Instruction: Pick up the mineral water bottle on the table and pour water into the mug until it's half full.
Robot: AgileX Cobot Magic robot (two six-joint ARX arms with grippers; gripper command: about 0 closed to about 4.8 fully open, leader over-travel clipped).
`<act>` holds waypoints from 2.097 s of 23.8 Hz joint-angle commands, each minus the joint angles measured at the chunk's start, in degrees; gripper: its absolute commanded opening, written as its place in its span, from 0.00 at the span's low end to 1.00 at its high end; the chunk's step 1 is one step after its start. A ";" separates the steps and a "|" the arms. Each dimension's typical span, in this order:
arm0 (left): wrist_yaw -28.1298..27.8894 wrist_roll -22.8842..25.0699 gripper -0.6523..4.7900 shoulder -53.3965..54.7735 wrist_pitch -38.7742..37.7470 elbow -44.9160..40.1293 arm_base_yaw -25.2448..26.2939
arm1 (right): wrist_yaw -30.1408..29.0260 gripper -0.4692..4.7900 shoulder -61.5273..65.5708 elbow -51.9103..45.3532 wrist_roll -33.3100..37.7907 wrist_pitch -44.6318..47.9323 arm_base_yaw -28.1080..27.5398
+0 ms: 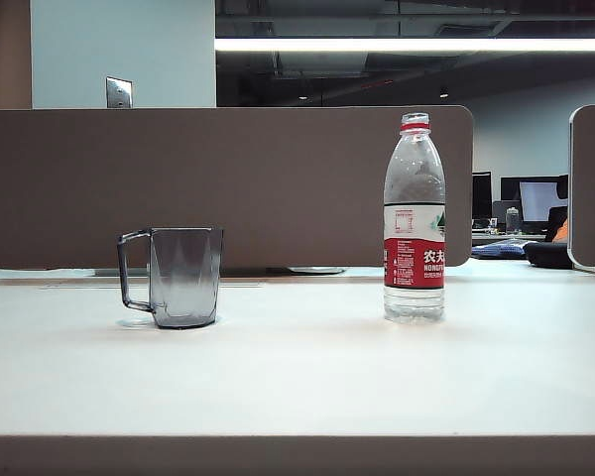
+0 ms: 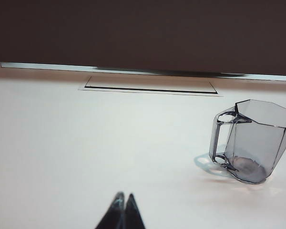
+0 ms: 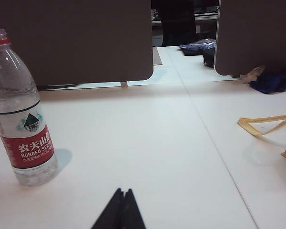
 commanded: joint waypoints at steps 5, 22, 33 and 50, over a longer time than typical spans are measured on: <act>0.22 0.09 0.11 0.02 0.48 0.31 -0.04 | 0.28 0.08 -0.11 -0.31 -0.15 0.63 0.04; 5.75 0.50 0.11 3.41 -14.71 23.04 -0.04 | -3.43 0.08 10.75 25.68 4.68 -12.35 0.04; 12.11 4.28 0.11 25.00 -24.28 43.47 -0.07 | -10.38 0.08 37.83 41.07 4.28 -14.88 2.95; 14.64 8.02 0.11 28.52 -25.86 47.54 -3.45 | -21.24 1.00 61.42 42.01 0.00 -1.81 6.16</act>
